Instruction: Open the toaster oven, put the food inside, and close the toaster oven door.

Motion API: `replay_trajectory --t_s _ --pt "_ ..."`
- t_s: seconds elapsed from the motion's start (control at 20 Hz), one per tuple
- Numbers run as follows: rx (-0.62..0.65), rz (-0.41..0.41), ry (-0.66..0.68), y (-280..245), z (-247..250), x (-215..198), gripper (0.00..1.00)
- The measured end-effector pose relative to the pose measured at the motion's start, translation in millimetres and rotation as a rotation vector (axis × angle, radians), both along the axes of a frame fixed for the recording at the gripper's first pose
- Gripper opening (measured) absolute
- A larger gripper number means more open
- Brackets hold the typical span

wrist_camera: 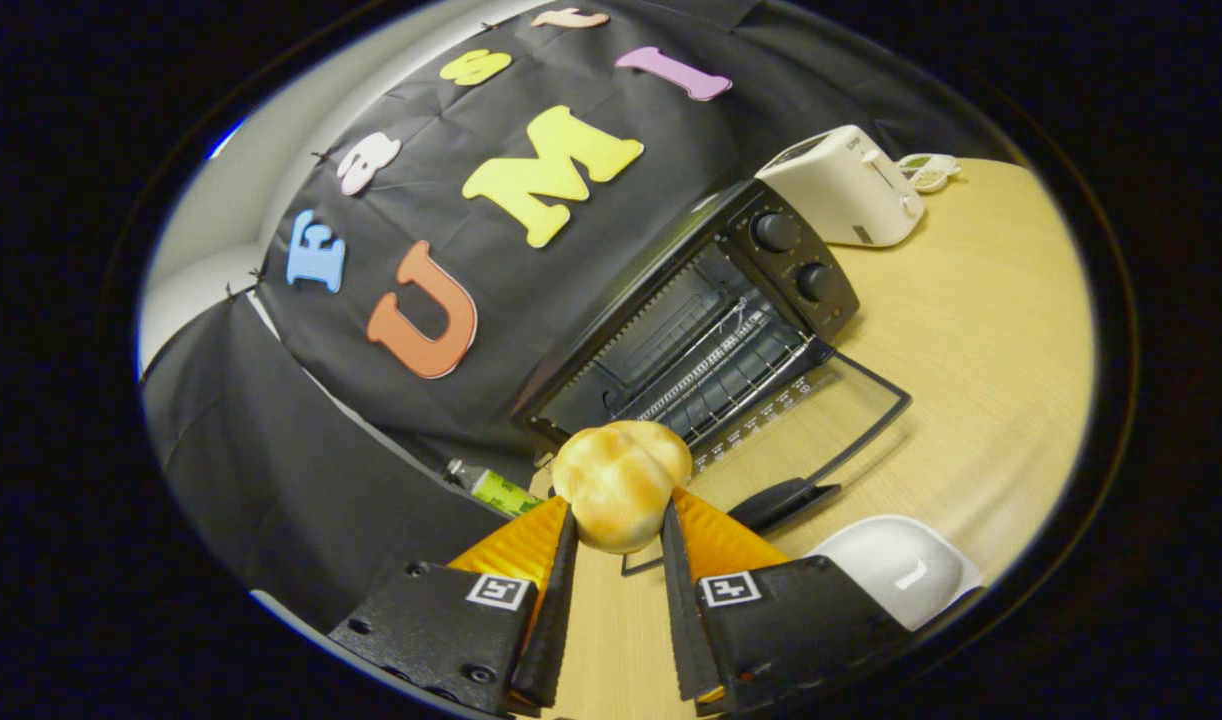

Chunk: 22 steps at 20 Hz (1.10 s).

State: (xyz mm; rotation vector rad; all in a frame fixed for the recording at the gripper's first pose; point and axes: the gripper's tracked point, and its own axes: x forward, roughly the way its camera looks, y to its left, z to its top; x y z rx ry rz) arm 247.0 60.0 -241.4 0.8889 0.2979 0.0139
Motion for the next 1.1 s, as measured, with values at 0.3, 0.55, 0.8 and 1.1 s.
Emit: replay_trajectory --t_s 0.3,0.55,0.8,1.1 --pt "0.031 -0.083 0.035 -22.0 -2.1 66.4 0.49" --pt "-0.053 -0.128 0.067 -37.3 -9.8 106.2 0.48" --pt "-0.114 -0.203 0.097 -59.4 -21.0 143.0 0.49" --pt "-0.242 -0.237 0.129 -65.9 -39.2 163.3 0.49"
